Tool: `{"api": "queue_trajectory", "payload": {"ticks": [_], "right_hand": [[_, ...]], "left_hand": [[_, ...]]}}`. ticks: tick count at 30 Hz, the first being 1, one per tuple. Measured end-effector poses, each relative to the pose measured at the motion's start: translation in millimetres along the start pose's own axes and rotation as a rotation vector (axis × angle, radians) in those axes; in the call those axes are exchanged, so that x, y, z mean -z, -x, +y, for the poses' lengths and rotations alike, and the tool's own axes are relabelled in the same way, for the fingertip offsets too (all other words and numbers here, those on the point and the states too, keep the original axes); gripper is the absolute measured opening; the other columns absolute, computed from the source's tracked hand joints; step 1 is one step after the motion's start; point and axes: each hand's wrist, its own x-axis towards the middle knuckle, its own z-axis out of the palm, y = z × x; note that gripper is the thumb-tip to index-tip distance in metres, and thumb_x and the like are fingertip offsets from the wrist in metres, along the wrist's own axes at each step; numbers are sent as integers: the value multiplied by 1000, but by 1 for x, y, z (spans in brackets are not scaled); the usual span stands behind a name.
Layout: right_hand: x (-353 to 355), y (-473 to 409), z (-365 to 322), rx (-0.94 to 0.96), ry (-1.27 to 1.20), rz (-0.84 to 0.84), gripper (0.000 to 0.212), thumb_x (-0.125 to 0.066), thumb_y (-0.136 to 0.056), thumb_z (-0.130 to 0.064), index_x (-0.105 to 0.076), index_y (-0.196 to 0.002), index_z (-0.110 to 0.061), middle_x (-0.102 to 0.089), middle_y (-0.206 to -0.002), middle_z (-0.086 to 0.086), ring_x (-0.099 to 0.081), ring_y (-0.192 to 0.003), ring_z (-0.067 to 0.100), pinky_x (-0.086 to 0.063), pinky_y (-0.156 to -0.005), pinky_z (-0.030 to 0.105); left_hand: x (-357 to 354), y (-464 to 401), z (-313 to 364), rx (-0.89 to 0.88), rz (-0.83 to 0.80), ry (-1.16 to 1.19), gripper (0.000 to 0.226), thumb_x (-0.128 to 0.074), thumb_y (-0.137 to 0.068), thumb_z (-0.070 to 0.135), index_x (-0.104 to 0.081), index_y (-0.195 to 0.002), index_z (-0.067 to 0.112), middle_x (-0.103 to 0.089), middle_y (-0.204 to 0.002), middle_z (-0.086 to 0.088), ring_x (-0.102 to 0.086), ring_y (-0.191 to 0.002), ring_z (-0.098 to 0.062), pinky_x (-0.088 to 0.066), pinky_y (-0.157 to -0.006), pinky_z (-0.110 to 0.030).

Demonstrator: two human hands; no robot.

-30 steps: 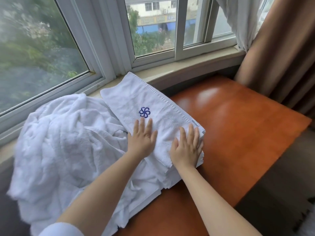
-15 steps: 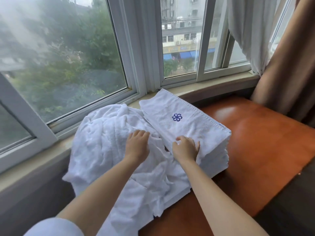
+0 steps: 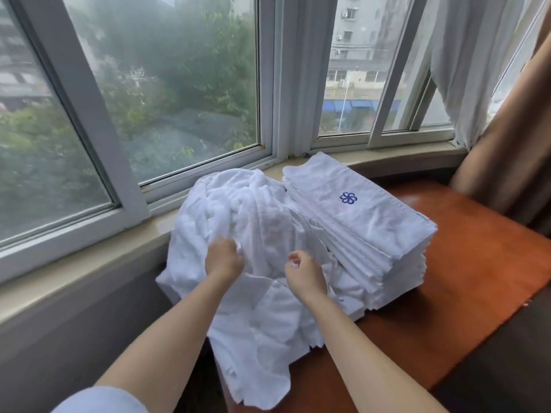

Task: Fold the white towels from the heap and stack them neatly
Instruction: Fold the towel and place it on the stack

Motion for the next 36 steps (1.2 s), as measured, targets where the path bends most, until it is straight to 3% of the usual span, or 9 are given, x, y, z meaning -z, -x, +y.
{"api": "queue_trajectory", "payload": {"ticks": [6,11,15,18,23,26,30,33,36], "right_hand": [[-34,25,-16,170,39,-126,97,-78,-70,-37,-25,-151,-27,-34,-152,-2,-31,-139,23,-32,-112,39],[-45,36,-21,271,-174,-38,117,-86,-64,-33,-10,-153,-29,-41,-141,-16,-47,-123,5,-43,-102,28],[-21,44,-16,299,-411,93,28,-68,-86,-7,-60,-96,-31,-63,-80,-23,-56,-73,-6,-47,-71,28],[10,50,-22,255,-490,207,27,-64,-91,-15,-54,-68,-23,-54,-70,-9,-50,-65,4,-41,-64,23],[63,47,-28,208,-698,242,23,-51,-98,-27,-55,-80,-14,-52,-70,-4,-49,-68,9,-41,-65,27],[81,41,-19,143,-742,313,27,-48,-98,-32,-50,-77,-15,-45,-70,-2,-43,-71,15,-37,-67,32],[113,37,8,106,-766,405,30,-46,-98,-30,-44,-71,-17,-44,-71,-3,-42,-69,12,-39,-67,31],[135,35,29,104,-797,301,28,-47,-99,-29,-44,-74,-18,-45,-72,-2,-43,-70,12,-39,-68,29],[151,37,44,176,-734,-17,4,-58,-95,-22,-55,-96,-25,-60,-101,-1,-56,-88,9,-47,-81,25]], "left_hand": [[64,19,16,223,-215,904,26,-64,-57,5,-60,-81,14,-57,-83,-12,-55,-70,-23,-44,-59,-25],[107,26,16,-35,-823,855,51,-64,-62,17,-69,-112,23,-69,-93,-5,-68,-89,-22,-56,-69,-30],[96,21,24,0,-743,1163,34,-58,-90,24,-53,-123,28,-66,-91,-5,-61,-76,-14,-46,-60,-26],[77,20,30,106,-574,1417,29,-41,-93,10,-55,-114,25,-70,-106,-14,-65,-90,-25,-52,-75,-33],[42,36,47,35,-398,1220,48,-51,-82,11,-50,-129,22,-60,-124,-8,-63,-90,-18,-52,-68,-28],[18,38,50,-189,-390,493,74,-51,-65,27,-46,-139,27,-43,-141,-5,-41,-129,-22,-39,-104,-35],[-11,47,49,-180,-402,-227,29,-56,-89,33,-62,-117,35,-41,-137,-1,-30,-135,-26,-24,-113,-47],[-23,66,68,-156,-356,-177,22,-51,-93,25,-51,-115,24,-54,-115,-3,-49,-116,-27,-35,-102,-45],[-15,83,108,-5,-262,380,12,-49,-98,24,-45,-107,17,-54,-96,-11,-54,-80,-24,-43,-64,-30]]}}
